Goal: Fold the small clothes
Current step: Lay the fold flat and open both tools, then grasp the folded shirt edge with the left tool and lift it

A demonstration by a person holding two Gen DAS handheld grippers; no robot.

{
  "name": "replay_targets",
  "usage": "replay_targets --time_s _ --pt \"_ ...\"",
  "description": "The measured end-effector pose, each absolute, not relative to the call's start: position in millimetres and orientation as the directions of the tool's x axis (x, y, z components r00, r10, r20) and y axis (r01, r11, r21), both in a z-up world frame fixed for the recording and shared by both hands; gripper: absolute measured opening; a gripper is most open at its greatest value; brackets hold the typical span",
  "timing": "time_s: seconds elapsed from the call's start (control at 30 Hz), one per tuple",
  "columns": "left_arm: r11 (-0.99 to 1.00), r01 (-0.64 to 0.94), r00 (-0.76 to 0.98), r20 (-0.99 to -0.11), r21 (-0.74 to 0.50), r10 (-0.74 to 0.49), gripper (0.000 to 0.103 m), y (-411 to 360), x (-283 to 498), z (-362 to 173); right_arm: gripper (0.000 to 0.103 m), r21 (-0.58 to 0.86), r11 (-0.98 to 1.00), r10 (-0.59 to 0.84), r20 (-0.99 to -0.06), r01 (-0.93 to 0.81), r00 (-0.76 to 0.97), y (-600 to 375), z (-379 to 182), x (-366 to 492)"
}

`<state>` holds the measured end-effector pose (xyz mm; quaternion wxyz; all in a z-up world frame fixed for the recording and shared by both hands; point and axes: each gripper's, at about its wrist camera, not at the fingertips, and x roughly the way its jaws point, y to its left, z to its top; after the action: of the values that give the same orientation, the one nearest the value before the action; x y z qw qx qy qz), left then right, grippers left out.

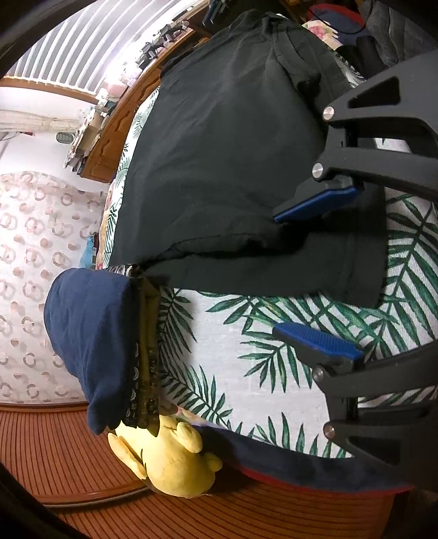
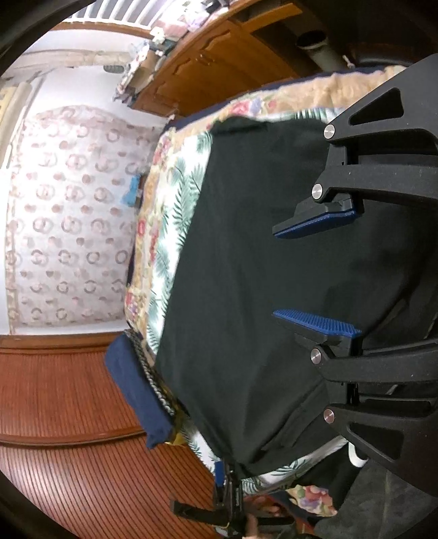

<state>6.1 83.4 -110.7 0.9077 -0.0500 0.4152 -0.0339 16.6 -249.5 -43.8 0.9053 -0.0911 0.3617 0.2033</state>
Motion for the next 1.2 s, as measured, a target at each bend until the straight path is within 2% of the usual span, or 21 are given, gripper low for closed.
replay_targets --time_s 0.37,0.87,1.2 --pt "0.993 0.020 0.662 -0.743 -0.115 -0.100 0.061 82 4 -112 0.044 -0.061 0.906 0.226 -0.768 -0.419 0.599 -235 -100 37" --pt "0.982 0.064 0.637 -0.750 -0.179 -0.178 0.061 74 11 -109 0.052 -0.012 0.920 0.263 -0.723 -0.392 0.639 -250 -103 31" --pt "0.986 0.083 0.627 -0.761 -0.145 -0.164 0.061 69 16 -108 0.055 -0.004 0.922 0.268 -0.718 -0.388 0.642 -254 -103 32"
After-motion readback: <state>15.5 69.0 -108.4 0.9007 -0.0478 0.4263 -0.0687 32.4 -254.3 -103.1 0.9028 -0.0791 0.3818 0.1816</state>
